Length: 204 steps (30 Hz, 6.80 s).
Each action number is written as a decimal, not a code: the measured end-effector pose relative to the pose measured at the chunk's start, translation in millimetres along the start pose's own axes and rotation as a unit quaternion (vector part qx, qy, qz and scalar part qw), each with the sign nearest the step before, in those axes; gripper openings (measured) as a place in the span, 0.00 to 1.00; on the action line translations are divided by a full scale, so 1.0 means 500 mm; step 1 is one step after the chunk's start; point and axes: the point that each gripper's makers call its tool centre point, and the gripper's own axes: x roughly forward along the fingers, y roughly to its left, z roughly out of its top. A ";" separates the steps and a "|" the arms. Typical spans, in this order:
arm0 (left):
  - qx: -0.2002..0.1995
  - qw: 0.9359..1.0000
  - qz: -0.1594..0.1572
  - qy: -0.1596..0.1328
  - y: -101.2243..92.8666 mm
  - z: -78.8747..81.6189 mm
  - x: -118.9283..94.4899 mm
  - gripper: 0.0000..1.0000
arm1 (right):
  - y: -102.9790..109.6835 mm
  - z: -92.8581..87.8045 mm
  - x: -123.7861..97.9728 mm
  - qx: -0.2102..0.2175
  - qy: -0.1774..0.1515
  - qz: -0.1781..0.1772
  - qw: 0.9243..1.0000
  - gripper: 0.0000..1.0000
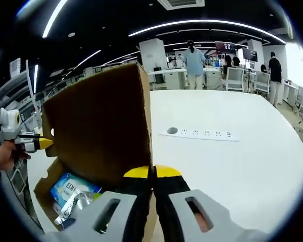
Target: Operate the shoe box by opening the lid, removing the specified soft item, and placing it in the target area until the item is outside and the box remains undamaged.
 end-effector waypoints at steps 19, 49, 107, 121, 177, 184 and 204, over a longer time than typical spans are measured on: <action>0.016 1.000 -0.002 0.022 0.008 -0.011 0.038 0.06 | -0.010 -0.007 0.033 0.032 0.013 -0.009 0.999 0.00; -0.018 0.997 0.001 0.079 0.040 -0.041 0.061 0.08 | 0.008 -0.038 0.071 0.075 0.051 0.004 0.996 0.02; -0.061 0.997 -0.005 0.037 0.039 -0.075 -0.031 0.17 | -0.003 -0.088 -0.071 0.118 0.045 -0.028 0.992 0.03; -0.104 0.994 0.003 0.012 0.028 -0.091 -0.121 0.17 | 0.060 -0.111 -0.132 0.107 0.029 -0.006 0.994 0.04; -0.240 0.940 -0.133 0.203 -0.352 -0.190 -0.060 0.20 | 0.042 -0.136 -0.252 0.097 0.008 0.123 0.988 0.07; -0.258 0.934 -0.140 0.204 -0.359 -0.185 -0.057 0.13 | 0.043 -0.148 -0.252 0.103 0.008 0.129 0.986 0.07; -0.234 0.944 -0.146 0.181 -0.334 -0.167 -0.047 0.00 | 0.075 -0.151 -0.218 0.099 0.026 0.127 0.987 0.07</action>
